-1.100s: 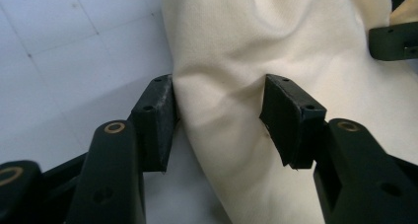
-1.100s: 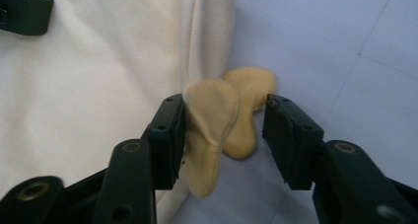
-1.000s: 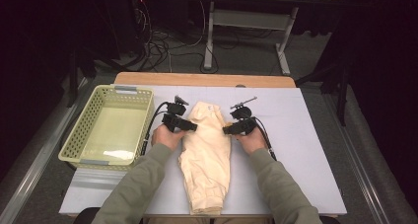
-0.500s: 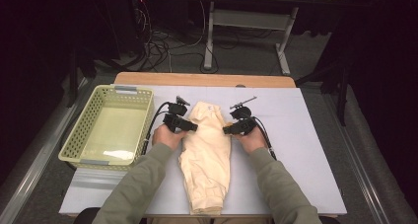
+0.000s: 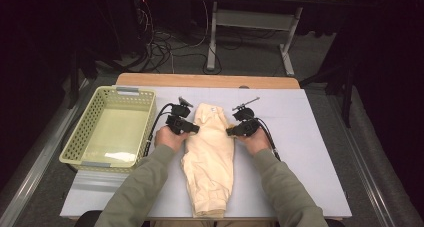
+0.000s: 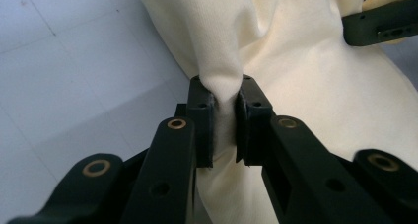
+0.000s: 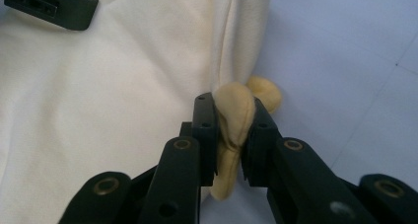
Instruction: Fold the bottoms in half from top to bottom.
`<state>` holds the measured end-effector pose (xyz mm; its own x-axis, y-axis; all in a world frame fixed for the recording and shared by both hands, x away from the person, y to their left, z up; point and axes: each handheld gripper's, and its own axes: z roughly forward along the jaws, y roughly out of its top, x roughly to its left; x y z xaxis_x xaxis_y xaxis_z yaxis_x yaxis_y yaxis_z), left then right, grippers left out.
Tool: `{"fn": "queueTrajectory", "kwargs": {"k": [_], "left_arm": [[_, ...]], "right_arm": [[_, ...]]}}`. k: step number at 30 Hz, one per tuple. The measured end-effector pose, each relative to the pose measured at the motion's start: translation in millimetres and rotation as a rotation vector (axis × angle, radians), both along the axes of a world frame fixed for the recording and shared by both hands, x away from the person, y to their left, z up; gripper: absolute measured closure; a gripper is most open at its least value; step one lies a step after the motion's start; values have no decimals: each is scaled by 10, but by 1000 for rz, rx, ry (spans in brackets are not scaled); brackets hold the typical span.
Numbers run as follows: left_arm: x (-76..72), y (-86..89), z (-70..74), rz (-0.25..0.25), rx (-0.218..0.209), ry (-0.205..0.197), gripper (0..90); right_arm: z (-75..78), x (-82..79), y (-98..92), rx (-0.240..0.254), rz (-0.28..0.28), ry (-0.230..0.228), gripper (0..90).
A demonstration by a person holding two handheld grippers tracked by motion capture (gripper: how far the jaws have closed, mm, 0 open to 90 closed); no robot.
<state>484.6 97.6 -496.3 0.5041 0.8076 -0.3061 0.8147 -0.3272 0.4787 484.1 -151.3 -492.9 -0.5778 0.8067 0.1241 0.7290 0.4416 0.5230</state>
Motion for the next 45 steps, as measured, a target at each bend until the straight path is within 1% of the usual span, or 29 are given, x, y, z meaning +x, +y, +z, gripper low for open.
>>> {"fn": "queueTrajectory", "kwargs": {"k": [2,5,8,10,12,15,18,20,22,24,30,34,36,37,38,45], "left_arm": [[-6,-8,-2,-8,2,-3,788],[-6,-11,-2,-15,1,-1,793],[-1,-6,-10,-22,-18,14,795],[12,7,-15,-28,-38,30,797],[21,20,-13,-37,-44,32,800],[39,12,8,-55,-34,34,802],[57,7,32,-70,-28,33,803],[69,18,58,-71,-40,33,802],[74,25,90,-72,-52,25,802],[77,25,103,-75,-51,22,802],[114,8,162,-92,-54,16,802],[123,9,185,-91,-61,3,802],[119,11,190,-91,-66,0,801],[120,13,193,-90,-68,1,800],[121,14,197,-90,-69,1,799],[132,31,195,-91,-72,5,799]], "right_arm": [[1,5,-2,8,11,8,801],[8,12,16,4,24,19,808],[6,11,17,4,34,14,812],[6,9,14,10,34,16,815],[7,12,12,10,41,14,818],[8,17,3,19,44,19,827],[11,28,-20,35,45,30,849],[13,33,-38,45,46,30,855],[31,27,-44,44,47,26,860],[43,23,-48,45,49,16,861],[62,20,-72,46,54,8,862],[102,31,-115,62,59,2,858],[122,35,-129,70,59,3,812],[128,34,-132,68,61,5,754],[133,34,-130,66,62,6,720],[130,59,-124,67,54,22,637]]}}
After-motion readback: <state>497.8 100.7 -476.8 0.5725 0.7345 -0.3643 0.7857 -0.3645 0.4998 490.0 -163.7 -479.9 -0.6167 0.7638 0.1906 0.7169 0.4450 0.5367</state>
